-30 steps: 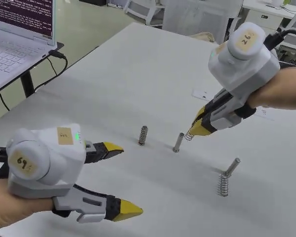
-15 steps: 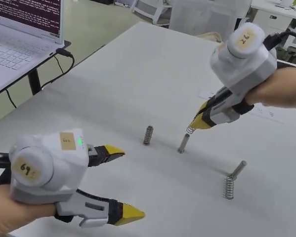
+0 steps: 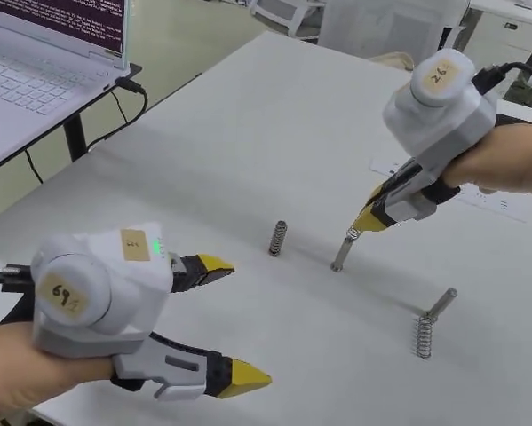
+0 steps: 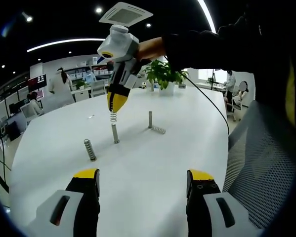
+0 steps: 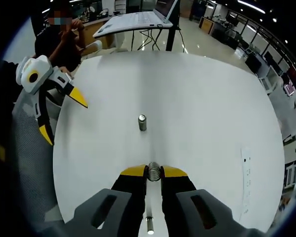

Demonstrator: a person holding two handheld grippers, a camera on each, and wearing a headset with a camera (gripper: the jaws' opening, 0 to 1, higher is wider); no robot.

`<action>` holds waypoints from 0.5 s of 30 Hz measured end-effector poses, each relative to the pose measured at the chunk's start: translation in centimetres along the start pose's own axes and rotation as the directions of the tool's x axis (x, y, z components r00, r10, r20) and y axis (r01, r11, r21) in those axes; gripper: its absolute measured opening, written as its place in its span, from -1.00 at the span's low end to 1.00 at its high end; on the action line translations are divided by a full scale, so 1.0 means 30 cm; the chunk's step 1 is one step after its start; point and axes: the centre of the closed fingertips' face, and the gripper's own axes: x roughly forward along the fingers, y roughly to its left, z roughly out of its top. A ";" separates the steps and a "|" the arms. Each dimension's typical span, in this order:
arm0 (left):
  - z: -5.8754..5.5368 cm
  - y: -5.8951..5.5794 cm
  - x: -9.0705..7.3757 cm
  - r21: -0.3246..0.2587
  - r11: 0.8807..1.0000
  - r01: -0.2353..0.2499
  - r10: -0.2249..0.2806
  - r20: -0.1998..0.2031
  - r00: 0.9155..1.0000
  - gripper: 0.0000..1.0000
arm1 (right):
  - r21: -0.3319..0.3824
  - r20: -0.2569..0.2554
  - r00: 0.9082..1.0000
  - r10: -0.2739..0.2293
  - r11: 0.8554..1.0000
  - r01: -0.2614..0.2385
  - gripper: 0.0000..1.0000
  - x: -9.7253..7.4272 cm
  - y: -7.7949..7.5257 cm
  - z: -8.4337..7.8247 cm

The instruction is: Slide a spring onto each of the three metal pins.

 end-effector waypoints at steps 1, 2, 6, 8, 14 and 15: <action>0.002 0.002 -0.001 -0.003 1.000 -0.002 0.002 0.003 1.000 0.36 | -0.002 -0.004 1.000 0.000 1.000 0.000 -0.84 0.004 0.000 0.000; 0.003 0.003 -0.002 -0.004 1.000 -0.002 0.002 0.004 1.000 0.35 | -0.003 -0.007 1.000 0.001 1.000 -0.001 -0.84 0.007 -0.001 -0.001; 0.002 0.006 -0.002 -0.007 1.000 -0.003 0.003 0.005 1.000 0.35 | 0.000 -0.018 1.000 0.005 1.000 -0.005 -0.84 0.018 -0.005 -0.006; 0.003 0.007 -0.002 -0.008 1.000 -0.003 0.003 0.007 1.000 0.35 | -0.002 -0.025 1.000 0.005 1.000 -0.005 -0.84 0.023 -0.007 -0.010; 0.003 0.009 -0.002 -0.010 1.000 -0.002 0.003 0.007 1.000 0.33 | 0.006 -0.029 1.000 0.010 1.000 -0.010 -0.84 0.034 -0.017 -0.014; 0.003 0.009 -0.001 -0.010 1.000 -0.002 0.002 0.007 1.000 0.33 | 0.009 -0.029 1.000 0.012 1.000 -0.012 -0.84 0.036 -0.018 -0.015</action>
